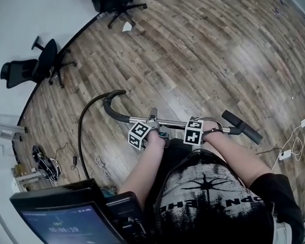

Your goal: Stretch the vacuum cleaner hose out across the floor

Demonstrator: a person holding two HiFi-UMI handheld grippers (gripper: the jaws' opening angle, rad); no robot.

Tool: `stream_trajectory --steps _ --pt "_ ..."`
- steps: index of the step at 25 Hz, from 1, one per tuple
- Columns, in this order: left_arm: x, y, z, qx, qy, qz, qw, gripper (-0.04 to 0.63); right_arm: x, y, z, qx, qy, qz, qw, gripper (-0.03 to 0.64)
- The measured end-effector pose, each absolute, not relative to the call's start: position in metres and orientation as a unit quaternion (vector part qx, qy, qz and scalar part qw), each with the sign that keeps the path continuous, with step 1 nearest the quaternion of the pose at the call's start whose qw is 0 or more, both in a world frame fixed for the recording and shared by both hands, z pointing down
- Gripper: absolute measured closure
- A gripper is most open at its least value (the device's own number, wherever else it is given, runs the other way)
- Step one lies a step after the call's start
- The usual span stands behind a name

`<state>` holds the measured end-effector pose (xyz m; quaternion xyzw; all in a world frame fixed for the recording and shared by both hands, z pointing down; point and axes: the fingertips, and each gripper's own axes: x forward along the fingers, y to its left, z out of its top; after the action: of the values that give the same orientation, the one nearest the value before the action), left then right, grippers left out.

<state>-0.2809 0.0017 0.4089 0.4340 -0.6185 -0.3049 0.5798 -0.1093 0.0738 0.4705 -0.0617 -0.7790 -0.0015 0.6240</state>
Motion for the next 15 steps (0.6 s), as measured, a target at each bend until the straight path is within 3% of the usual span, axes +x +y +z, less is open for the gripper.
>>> stream_trajectory --steps 15 --pt "-0.291 -0.12 0.427 0.437 -0.561 -0.326 0.623 0.535 -0.116 -0.04 0.466 -0.037 -0.737 0.009 0.675 0.554"
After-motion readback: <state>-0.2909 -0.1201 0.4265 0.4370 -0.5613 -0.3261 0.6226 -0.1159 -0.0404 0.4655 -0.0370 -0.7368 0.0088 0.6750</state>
